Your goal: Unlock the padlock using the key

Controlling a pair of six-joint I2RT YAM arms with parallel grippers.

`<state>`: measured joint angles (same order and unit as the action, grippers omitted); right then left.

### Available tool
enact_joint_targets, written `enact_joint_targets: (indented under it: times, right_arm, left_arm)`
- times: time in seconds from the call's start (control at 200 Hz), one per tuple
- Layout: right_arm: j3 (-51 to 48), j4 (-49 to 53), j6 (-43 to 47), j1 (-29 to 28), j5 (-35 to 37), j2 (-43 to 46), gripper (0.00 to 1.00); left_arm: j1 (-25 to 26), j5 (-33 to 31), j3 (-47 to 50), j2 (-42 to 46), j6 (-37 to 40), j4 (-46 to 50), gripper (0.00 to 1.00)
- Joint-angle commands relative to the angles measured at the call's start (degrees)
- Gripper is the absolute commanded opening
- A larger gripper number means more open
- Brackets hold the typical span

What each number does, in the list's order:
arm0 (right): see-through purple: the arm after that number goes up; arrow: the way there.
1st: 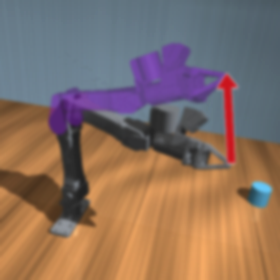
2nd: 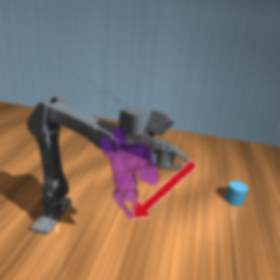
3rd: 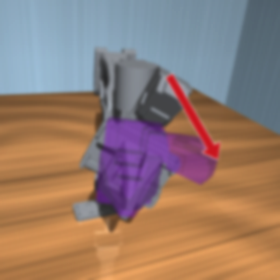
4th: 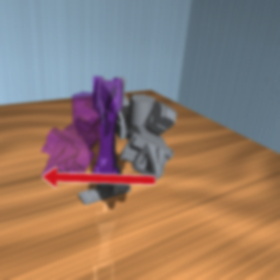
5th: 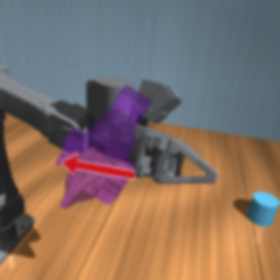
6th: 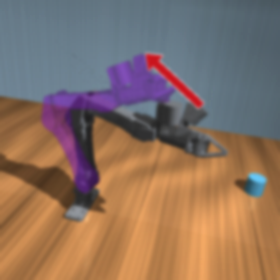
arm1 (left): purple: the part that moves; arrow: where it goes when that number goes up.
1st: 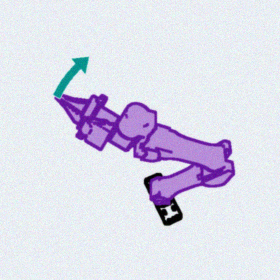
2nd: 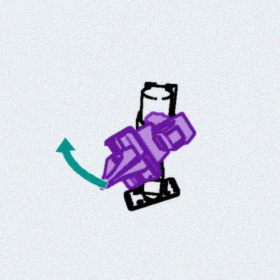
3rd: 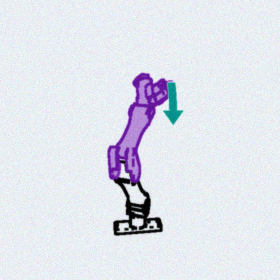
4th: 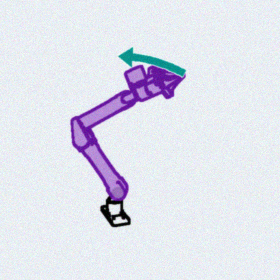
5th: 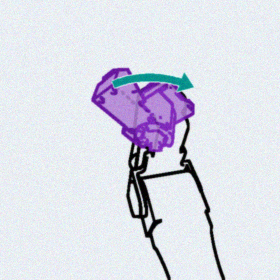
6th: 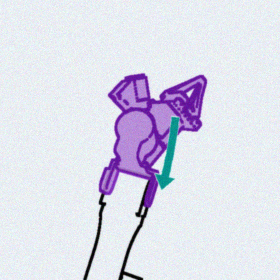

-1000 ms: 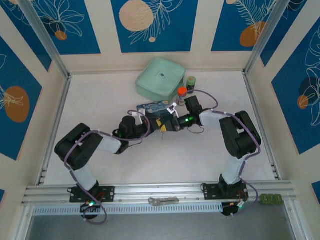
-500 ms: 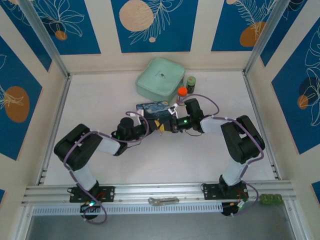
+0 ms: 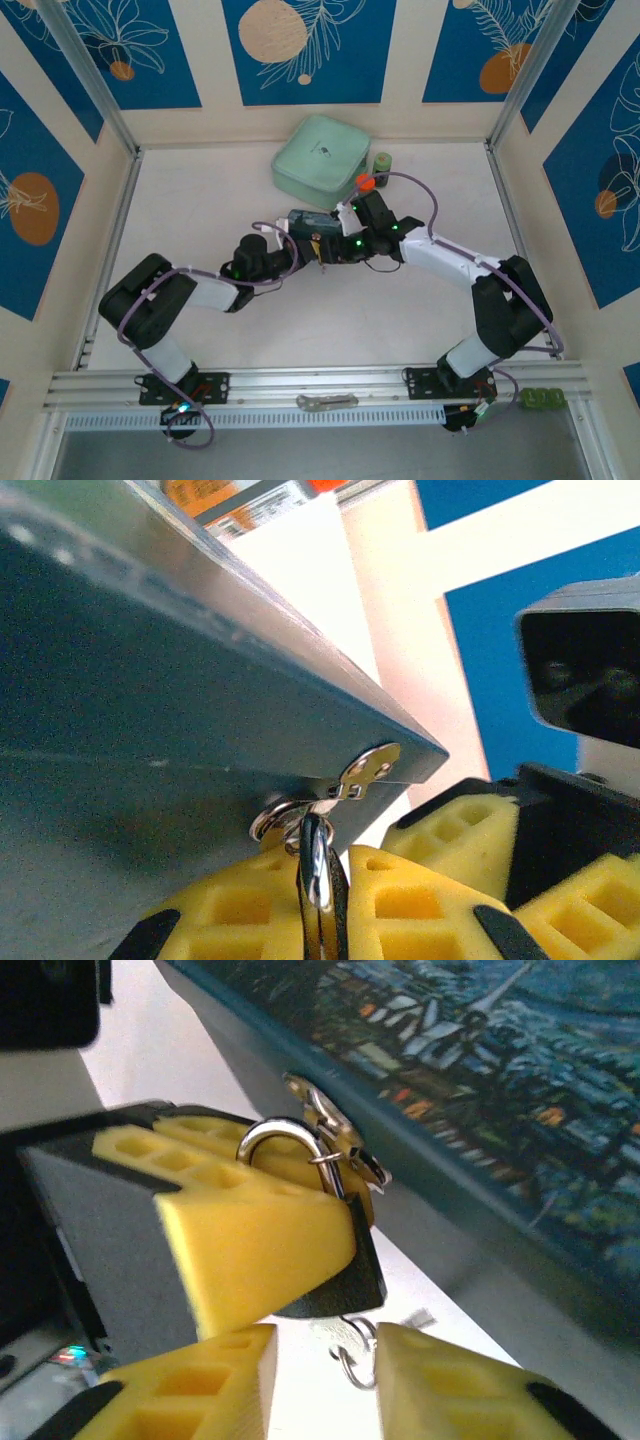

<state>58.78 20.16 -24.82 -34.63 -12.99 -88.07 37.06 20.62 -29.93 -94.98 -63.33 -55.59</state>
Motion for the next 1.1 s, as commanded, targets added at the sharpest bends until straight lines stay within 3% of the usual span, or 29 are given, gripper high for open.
enact_joint_targets:
  times: [0.0,0.55,0.89,1.095]
  right_arm:
    - [2.8,4.1,6.2,-3.2,7.7,1.1,0.34]
    - [6.5,10.6,14.5,-15.7,29.5,-4.4,0.4]
    - [2.4,7.1,14.5,-18.1,29.3,-3.8,0.42]
    - [2.9,6.1,16.8,-18.0,34.0,-3.8,0.41]
  left_arm:
    - [1.4,1.2,-1.4,1.7,0.9,4.9,0.0]
    - [1.4,-0.9,-4.5,4.5,-2.7,17.5,0.0]
    - [1.3,-1.2,-6.1,4.7,-10.9,20.7,0.0]
    - [1.2,-1.2,-7.6,6.7,-9.4,27.8,0.0]
